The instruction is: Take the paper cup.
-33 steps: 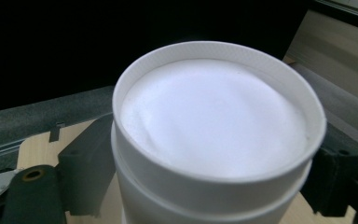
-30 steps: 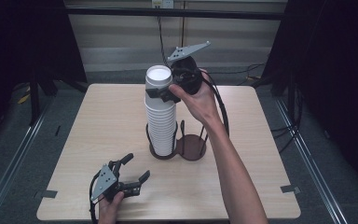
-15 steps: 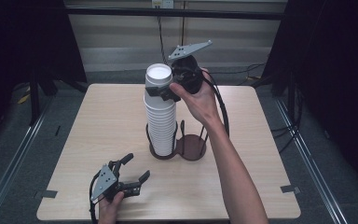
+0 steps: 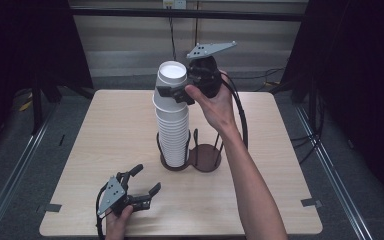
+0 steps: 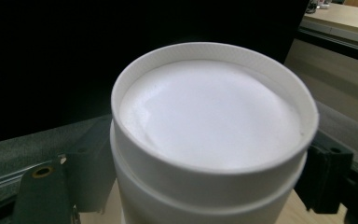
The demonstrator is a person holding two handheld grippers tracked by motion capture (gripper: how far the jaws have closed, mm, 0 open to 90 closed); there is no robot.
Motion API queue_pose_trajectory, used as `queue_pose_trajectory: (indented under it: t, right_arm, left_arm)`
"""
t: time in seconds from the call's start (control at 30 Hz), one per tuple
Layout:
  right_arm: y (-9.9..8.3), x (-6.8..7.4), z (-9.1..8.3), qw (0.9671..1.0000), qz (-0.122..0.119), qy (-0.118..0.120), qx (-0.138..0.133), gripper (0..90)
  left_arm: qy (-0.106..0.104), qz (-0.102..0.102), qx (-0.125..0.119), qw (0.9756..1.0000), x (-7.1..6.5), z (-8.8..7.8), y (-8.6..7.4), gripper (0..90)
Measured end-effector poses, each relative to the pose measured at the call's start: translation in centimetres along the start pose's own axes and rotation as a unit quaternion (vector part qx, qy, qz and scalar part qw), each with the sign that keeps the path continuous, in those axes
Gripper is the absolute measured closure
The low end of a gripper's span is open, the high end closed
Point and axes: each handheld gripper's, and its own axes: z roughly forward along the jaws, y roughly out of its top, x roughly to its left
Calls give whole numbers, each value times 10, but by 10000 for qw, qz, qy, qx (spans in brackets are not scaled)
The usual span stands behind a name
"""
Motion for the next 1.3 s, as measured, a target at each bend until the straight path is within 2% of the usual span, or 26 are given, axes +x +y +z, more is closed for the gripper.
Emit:
queue_pose_trajectory:
  t: [0.03,0.1,0.3,0.4,0.47,0.5,0.57,0.93,0.97,1.0,1.07,1.1,1.17,1.23,1.3]
  right_arm:
    - [0,0,-1,10000,16,-11,-44,199]
    - [2,0,-3,9998,39,10,-186,200]
    - [5,-1,-7,9995,108,-6,-284,200]
    - [7,0,-11,9991,115,13,-412,201]
    - [9,1,-12,9989,118,-16,-464,201]
    - [9,1,-12,9987,109,-12,-498,202]
    - [10,3,-15,9983,88,-30,-584,202]
    - [18,6,-27,9950,70,-83,-996,205]
    - [18,6,-29,9947,76,-64,-1023,205]
    - [18,6,-32,9942,69,-85,-1065,205]
    - [18,7,-33,9940,89,-87,-1090,205]
    - [18,7,-37,9925,180,52,-1210,206]
    - [19,9,-41,9922,162,-37,-1234,206]
    - [19,9,-42,9919,178,1,-1254,206]
    - [19,10,-46,9915,172,-48,-1285,207]
  left_arm:
    - [9,-48,-10,10000,-1,0,0,158]
    - [5,-8,-3,10000,0,0,0,158]
    - [5,-47,-7,10000,-1,0,0,158]
    - [0,1,1,10000,0,0,0,158]
    - [12,-56,-6,10000,-1,0,0,158]
    - [0,-7,-2,10000,0,0,0,158]
    - [13,-57,-6,10000,-1,0,0,158]
    - [18,7,0,10000,0,0,0,158]
    - [14,-78,-10,10000,-1,0,0,158]
    - [-1,-4,-1,10000,0,0,0,158]
    - [10,-9,-2,10000,0,0,0,157]
    - [15,8,1,10000,0,0,0,157]
    - [3,-17,-4,10000,0,0,0,158]
    - [17,-75,-10,10000,-1,0,0,158]
    - [17,-49,-7,10000,-1,0,0,157]
